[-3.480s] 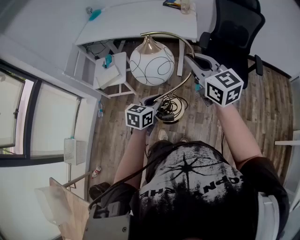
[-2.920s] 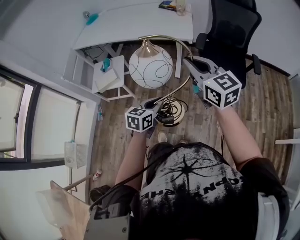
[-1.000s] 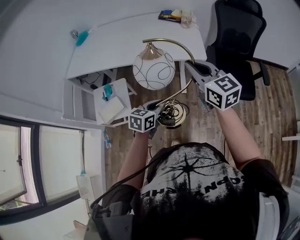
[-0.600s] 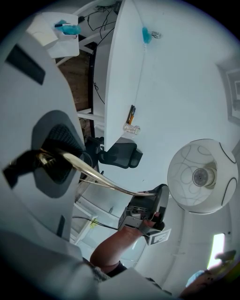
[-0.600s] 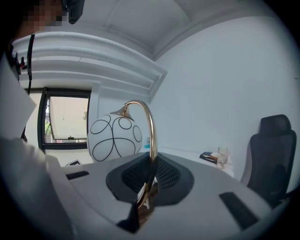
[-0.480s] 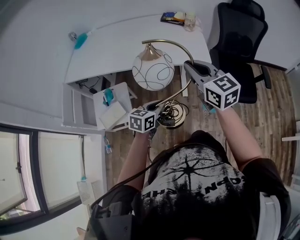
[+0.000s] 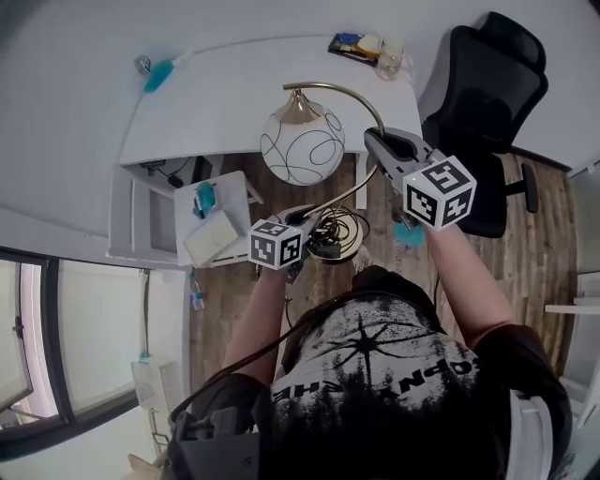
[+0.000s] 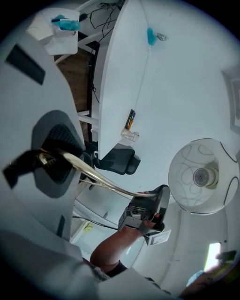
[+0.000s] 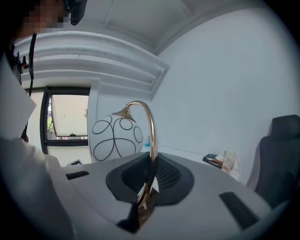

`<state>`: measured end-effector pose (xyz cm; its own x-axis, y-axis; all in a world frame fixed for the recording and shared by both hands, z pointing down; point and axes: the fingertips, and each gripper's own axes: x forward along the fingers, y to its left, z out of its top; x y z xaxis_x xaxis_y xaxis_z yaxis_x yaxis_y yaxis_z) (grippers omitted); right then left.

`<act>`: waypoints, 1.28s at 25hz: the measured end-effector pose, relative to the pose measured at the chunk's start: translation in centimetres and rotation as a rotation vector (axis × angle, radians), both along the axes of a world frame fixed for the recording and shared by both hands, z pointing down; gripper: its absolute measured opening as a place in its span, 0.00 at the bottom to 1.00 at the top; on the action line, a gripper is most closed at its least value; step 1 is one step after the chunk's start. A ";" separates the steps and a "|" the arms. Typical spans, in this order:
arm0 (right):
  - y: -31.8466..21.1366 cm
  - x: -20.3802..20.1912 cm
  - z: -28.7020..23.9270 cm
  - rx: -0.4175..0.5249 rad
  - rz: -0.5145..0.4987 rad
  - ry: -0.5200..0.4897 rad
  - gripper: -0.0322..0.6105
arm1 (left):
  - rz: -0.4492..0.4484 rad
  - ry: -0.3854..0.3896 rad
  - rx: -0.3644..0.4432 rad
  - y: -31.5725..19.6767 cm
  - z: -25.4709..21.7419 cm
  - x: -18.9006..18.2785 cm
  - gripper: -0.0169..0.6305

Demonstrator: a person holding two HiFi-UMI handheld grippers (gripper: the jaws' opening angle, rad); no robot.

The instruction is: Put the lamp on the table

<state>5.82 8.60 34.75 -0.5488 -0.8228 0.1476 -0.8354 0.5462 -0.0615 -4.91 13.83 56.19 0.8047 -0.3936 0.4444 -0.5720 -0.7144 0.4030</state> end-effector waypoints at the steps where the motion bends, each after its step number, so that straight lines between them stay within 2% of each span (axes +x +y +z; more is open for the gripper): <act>1: -0.8 0.0 0.1 0.000 -0.008 0.001 0.08 | -0.007 -0.001 0.000 -0.7 0.1 0.0 0.07; 5: -4.7 0.7 -0.2 -0.006 -0.039 -0.019 0.08 | -0.042 -0.021 0.000 -4.3 -0.5 0.4 0.07; 10: -11.5 2.5 -1.7 -0.019 -0.084 -0.031 0.08 | -0.083 -0.020 -0.014 -10.4 -2.2 2.5 0.07; 17: -13.0 3.1 -2.8 0.038 -0.144 -0.015 0.08 | -0.139 -0.003 0.034 -12.7 -2.6 3.8 0.07; 23: -18.1 4.9 -3.2 0.040 -0.201 -0.018 0.08 | -0.178 -0.016 0.041 -17.6 -3.1 5.7 0.07; 32: -21.4 6.2 -2.5 0.036 -0.233 -0.026 0.08 | -0.212 -0.022 0.030 -20.5 -2.5 7.0 0.07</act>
<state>11.98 -12.84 32.25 -0.7275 -0.6782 0.1040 -0.6852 0.7261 -0.0579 2.09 -6.65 53.69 0.6929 -0.5661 0.4466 -0.7190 -0.5890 0.3689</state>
